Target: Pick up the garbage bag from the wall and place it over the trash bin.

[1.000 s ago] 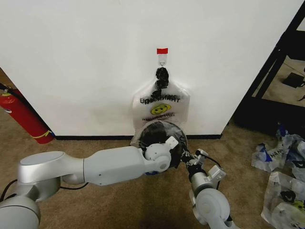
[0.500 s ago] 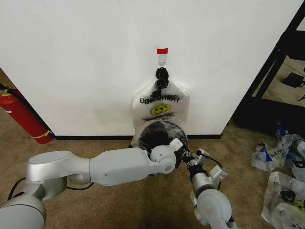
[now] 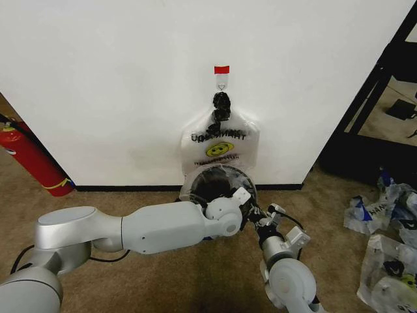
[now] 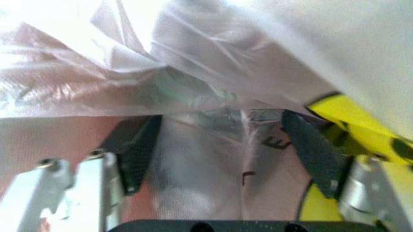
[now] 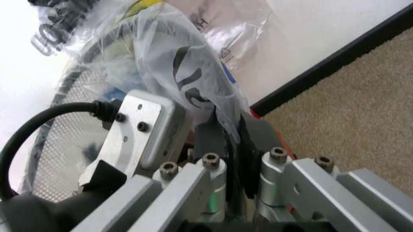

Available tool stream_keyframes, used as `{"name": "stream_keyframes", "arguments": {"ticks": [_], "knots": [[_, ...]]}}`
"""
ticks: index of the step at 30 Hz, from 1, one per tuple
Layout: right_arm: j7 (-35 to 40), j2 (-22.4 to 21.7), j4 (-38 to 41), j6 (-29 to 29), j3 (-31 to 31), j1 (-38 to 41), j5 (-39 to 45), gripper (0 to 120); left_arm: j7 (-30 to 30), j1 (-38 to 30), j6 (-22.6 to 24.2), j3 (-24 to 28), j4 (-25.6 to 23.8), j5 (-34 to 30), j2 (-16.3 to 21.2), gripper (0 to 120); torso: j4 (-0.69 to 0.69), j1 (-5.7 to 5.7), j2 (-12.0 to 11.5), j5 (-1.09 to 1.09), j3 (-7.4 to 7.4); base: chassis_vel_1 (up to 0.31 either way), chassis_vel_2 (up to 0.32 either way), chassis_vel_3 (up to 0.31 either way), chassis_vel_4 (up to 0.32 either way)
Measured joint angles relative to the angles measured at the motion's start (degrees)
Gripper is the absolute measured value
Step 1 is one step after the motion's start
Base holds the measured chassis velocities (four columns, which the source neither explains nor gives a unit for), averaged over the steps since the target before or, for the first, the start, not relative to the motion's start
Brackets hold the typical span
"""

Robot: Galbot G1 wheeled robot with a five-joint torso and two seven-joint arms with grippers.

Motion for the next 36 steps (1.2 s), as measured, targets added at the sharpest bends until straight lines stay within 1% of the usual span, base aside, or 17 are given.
{"name": "stream_keyframes", "arguments": {"ticks": [4,5,11,15,21,22,25,26,27,28,29,30,31,33,34,35,36], "knots": [[0.1,-0.1,0.0,-0.1,0.0,0.0,0.0,1,0.0,0.2,0.0,-0.1,-0.1,0.1,0.4,96,0.00,0.00,0.0,0.00,0.00,0.000,0.000,0.000,0.000],[0.1,-0.1,0.0,-0.1,0.0,0.0,0.0,1,-0.1,0.3,0.0,-0.3,-0.2,0.0,0.5,98,0.00,0.00,0.0,0.00,0.00,0.000,0.000,0.000,0.000],[0.1,-0.1,-0.4,-0.1,0.0,0.2,0.0,1,-1.8,0.8,0.0,-3.0,-3.1,-2.5,1.9,99,-0.01,0.01,0.0,-0.01,0.00,0.000,0.000,0.000,0.000],[0.1,-0.2,-0.5,-0.1,0.1,0.3,0.0,1,-2.3,0.3,0.0,-4.6,-7.2,-4.9,4.3,100,0.00,0.01,0.0,-0.01,0.00,0.000,0.000,0.000,0.000],[0.2,-0.1,-1.1,0.0,0.5,0.6,0.2,1,-2.9,-0.6,0.0,-8.0,-17.0,-9.5,10.5,98,0.01,0.01,0.0,-0.01,0.00,0.000,0.000,0.000,0.000],[0.2,-0.1,-1.1,0.0,0.5,0.6,0.2,1,-2.9,-0.6,0.0,-8.0,-17.0,-9.5,10.5,98,0.01,0.01,0.0,-0.01,0.00,0.000,0.000,0.000,0.000],[0.6,0.5,-1.6,-0.1,0.6,1.1,1.8,1,-2.8,0.2,0.0,-11.3,-20.4,-10.4,12.6,98,-0.02,0.00,0.0,-0.01,0.00,0.000,0.000,0.000,0.000],[1.1,0.9,-1.8,-0.3,0.7,1.3,2.8,1,-2.5,1.0,0.0,-13.4,-22.0,-10.5,14.0,96,-0.03,0.00,0.0,-0.02,0.00,0.000,0.000,0.000,0.000],[1.9,1.5,-2.2,-0.8,0.8,1.8,5.0,1,-2.0,2.9,0.0,-17.2,-24.5,-10.4,16.1,95,-0.02,0.00,0.0,-0.01,0.00,0.000,0.000,0.000,0.000],[3.0,2.4,-2.6,-1.7,1.0,2.4,7.6,1,-1.5,5.3,-0.1,-20.7,-27.3,-9.5,18.2,95,0.00,0.00,0.0,-0.03,0.00,0.000,0.000,0.000,0.000],[3.7,2.9,-2.8,-2.3,1.0,2.8,8.9,1,-1.0,7.3,-0.5,-22.5,-29.3,-8.1,20.0,95,0.00,0.00,0.0,-0.03,0.00,0.000,0.000,0.000,0.000],[3.7,2.9,-2.8,-2.3,1.0,2.8,8.9,1,-1.0,7.3,-0.5,-22.5,-29.3,-8.1,20.0,95,0.00,0.00,0.0,-0.03,0.00,0.000,0.000,0.000,0.000],[4.2,3.2,-3.1,-2.8,1.0,3.0,9.7,1,-0.4,8.8,-0.9,-23.6,-30.6,-6.7,21.2,95,0.01,0.00,0.0,-0.02,0.00,0.000,0.000,0.000,0.000],[5.8,4.3,-4.7,-4.7,0.5,4.0,10.7,1,4.0,18.8,-4.1,-30.0,-36.5,2.4,27.0,98,0.01,0.00,0.0,-0.03,0.00,0.000,0.000,0.000,0.000],[6.1,4.5,-5.0,-5.2,0.4,4.2,10.8,1,5.7,22.4,-5.6,-31.9,-37.8,5.8,28.7,98,0.06,0.00,0.0,-0.04,0.00,0.000,0.000,0.000,0.000],[6.6,4.9,-5.2,-6.0,0.7,4.0,10.6,1,8.1,26.1,-8.9,-33.7,-38.5,10.5,30.5,99,0.10,-0.01,0.0,-0.03,-0.01,0.000,0.000,0.000,0.000],[6.6,4.9,-5.2,-6.0,0.7,4.0,10.6,1,8.1,26.1,-8.9,-33.7,-38.5,10.5,30.5,99,0.10,-0.01,0.0,-0.03,-0.01,0.000,0.000,0.000,0.000]]}}
